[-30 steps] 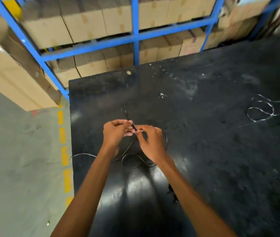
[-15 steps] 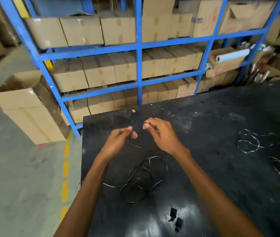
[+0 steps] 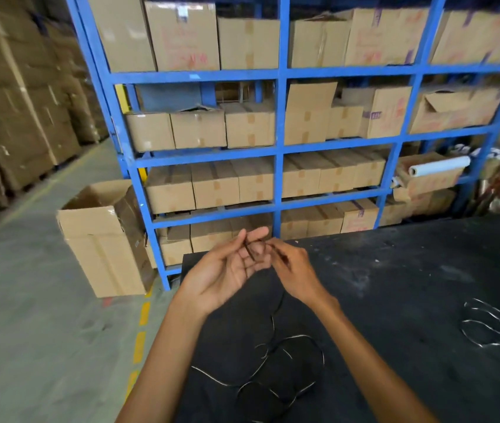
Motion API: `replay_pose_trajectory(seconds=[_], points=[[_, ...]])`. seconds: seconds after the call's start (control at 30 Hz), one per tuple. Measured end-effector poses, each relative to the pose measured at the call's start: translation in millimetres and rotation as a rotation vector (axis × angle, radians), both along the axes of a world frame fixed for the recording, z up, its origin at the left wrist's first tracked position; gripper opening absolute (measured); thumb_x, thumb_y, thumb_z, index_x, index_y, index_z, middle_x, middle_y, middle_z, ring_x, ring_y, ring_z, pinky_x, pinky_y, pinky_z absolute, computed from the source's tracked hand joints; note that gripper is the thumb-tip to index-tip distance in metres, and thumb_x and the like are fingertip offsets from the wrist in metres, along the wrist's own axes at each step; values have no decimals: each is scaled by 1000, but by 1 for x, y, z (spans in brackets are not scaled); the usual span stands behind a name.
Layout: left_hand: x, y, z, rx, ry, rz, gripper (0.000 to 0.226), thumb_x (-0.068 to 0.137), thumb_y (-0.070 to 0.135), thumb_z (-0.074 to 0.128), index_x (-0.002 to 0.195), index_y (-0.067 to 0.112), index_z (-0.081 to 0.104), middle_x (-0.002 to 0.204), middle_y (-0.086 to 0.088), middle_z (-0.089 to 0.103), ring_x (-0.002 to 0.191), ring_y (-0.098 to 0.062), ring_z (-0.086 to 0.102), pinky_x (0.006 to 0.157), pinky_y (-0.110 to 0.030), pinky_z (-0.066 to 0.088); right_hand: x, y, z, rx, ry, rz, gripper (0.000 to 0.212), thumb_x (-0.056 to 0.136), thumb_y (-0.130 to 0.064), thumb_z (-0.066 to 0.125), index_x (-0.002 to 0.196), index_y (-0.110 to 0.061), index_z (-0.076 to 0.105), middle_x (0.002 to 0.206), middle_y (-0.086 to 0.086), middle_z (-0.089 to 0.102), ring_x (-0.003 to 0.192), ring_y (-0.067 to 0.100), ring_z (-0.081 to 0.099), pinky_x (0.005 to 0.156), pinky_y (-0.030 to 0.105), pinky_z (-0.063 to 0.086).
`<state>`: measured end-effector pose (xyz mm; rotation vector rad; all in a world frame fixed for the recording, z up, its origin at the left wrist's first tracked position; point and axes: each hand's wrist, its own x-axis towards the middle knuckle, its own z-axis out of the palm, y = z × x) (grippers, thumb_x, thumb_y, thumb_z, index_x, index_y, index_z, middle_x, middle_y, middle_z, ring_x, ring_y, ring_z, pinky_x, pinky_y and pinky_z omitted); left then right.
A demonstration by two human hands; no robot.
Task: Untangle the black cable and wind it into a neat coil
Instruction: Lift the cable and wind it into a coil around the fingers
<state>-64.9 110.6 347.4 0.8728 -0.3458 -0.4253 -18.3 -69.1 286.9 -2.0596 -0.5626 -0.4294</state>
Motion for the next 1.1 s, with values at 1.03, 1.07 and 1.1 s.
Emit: replay_pose_trajectory(seconds=[1.03,1.07,1.1], points=[[7,57,26,700,-145,418,34,106,24,47,122,5,69,125,-9,69,127,-30,63,108,-37,47,-30,5,147,-349,-590,-138,21,107,-22,48,101,-12,66,95,2,57,72,20,58,59,40,54],[2,55,26,581,-86,302,35,105,23,46,129,7,66,128,-11,69,127,-31,63,110,-38,47,-25,6,156,-365,-605,-140,22,108,-24,47,101,-14,66,94,2,56,73,19,57,59,40,54],[-2,53,27,470,-42,185,38,104,24,47,135,6,63,133,-14,67,128,-34,61,111,-43,46,-20,6,164,-375,-605,-135,23,108,-27,46,101,-16,66,93,1,56,74,18,57,60,40,53]])
